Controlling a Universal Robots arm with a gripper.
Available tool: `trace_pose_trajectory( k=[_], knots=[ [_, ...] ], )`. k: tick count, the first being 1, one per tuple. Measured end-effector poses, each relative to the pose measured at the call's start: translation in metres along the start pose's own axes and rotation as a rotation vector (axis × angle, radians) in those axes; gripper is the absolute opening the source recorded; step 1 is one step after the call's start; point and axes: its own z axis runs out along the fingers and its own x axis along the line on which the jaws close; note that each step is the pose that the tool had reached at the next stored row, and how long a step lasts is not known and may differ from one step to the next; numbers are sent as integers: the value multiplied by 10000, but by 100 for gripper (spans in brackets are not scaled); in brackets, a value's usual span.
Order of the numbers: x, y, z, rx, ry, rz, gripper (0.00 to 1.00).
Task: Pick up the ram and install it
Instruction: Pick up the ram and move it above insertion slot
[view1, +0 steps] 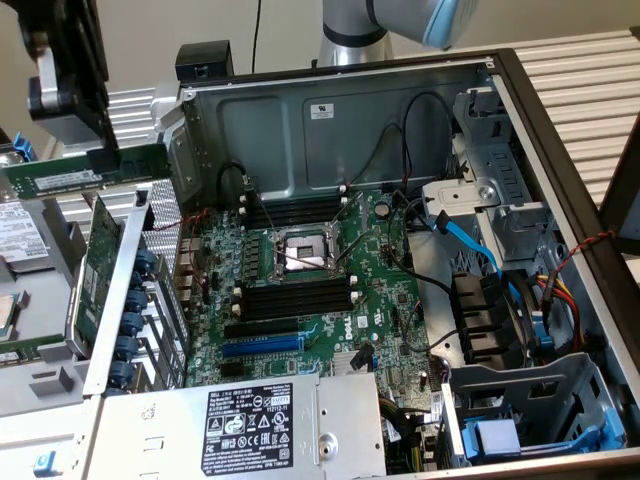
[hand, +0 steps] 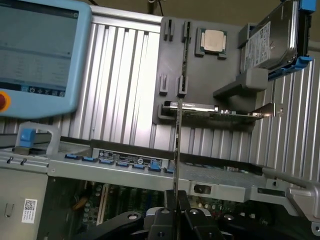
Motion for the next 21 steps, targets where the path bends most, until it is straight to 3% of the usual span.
trace_pose_trajectory(
  k=[7,12,21],
  knots=[
    [12,-313,-16,-8,74,5,13],
    [-69,-504,-16,-8,197,11,13],
    [-305,-796,6,77,425,18,13]
  ],
)
